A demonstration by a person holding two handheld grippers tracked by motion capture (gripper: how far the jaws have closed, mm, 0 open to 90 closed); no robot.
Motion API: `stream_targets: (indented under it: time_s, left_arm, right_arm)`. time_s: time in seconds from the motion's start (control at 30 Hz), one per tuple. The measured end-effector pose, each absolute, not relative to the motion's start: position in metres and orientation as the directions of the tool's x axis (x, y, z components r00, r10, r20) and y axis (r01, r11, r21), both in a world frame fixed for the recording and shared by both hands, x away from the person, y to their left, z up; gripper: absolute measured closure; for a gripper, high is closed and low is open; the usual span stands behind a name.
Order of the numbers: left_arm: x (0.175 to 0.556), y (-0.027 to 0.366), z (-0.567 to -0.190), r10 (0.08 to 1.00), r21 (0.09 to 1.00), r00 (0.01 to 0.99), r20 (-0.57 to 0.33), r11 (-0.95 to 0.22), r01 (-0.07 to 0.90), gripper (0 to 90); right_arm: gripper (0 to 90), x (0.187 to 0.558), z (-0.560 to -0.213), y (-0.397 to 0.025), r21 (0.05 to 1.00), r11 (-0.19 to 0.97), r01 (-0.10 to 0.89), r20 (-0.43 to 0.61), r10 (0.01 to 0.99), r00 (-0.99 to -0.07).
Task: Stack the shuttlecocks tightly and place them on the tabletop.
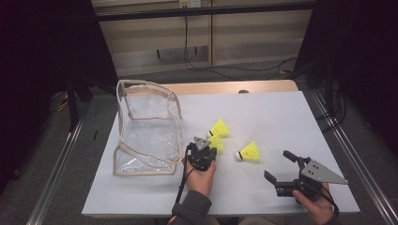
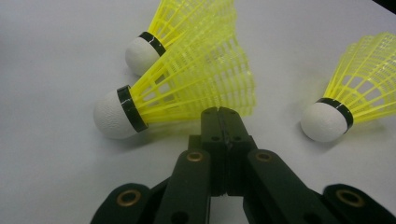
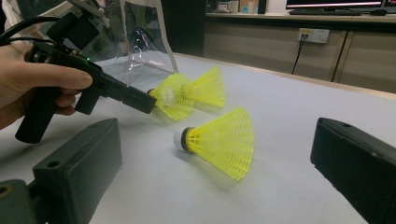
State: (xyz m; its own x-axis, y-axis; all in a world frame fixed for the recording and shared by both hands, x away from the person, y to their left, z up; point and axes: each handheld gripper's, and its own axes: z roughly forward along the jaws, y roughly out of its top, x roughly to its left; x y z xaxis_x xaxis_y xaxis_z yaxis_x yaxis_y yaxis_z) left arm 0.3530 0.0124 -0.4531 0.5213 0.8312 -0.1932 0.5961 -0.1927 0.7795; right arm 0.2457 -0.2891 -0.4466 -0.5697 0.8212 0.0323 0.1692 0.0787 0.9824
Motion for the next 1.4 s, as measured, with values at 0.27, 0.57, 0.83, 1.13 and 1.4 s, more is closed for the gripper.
stream_targets:
  time_s: [0.27,0.57,0.83,1.13,1.4]
  left_arm:
    - [0.352,0.012,-0.453,0.832,0.782,0.521,-0.189,-0.193,0.592,89.8]
    - [0.350,0.012,-0.452,0.831,0.781,0.521,-0.195,-0.190,0.595,89.8]
    - [0.346,0.011,-0.451,0.817,0.786,0.538,-0.206,-0.190,0.589,89.0]
    - [0.338,0.013,-0.447,0.787,0.784,0.581,-0.208,-0.221,0.581,76.8]
    - [0.330,0.016,-0.443,0.748,0.785,0.618,-0.241,-0.224,0.578,59.8]
  right_arm:
    - [1.6,0.245,-0.446,-0.289,0.982,0.079,0.169,0.032,0.821,-0.570]
    - [1.6,0.245,-0.446,-0.289,0.983,0.081,0.166,0.028,0.821,-0.570]
    - [1.6,0.245,-0.446,-0.289,0.983,0.082,0.167,0.028,0.822,-0.569]
    - [1.6,0.246,-0.446,-0.289,0.983,0.082,0.163,0.026,0.822,-0.570]
    - [1.6,0.246,-0.447,-0.289,0.982,0.082,0.168,0.029,0.821,-0.570]
